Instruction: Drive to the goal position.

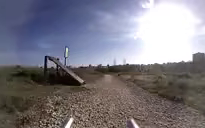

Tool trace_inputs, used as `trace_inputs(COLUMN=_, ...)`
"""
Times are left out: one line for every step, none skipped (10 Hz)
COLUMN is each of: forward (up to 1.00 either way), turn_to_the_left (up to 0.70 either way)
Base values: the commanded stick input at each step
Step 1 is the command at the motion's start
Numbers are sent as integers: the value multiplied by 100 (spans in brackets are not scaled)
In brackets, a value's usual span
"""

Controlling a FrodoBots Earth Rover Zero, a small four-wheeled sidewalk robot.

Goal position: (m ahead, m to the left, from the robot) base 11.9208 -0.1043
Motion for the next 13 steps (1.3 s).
trace_inputs(forward=50, turn_to_the_left=-43)
trace_inputs(forward=50, turn_to_the_left=-22)
trace_inputs(forward=50, turn_to_the_left=-4)
trace_inputs(forward=50, turn_to_the_left=-1)
trace_inputs(forward=50, turn_to_the_left=0)
trace_inputs(forward=50, turn_to_the_left=0)
trace_inputs(forward=50, turn_to_the_left=0)
trace_inputs(forward=50, turn_to_the_left=0)
trace_inputs(forward=50, turn_to_the_left=0)
trace_inputs(forward=50, turn_to_the_left=0)
trace_inputs(forward=50, turn_to_the_left=0)
trace_inputs(forward=50, turn_to_the_left=0)
trace_inputs(forward=50, turn_to_the_left=0)
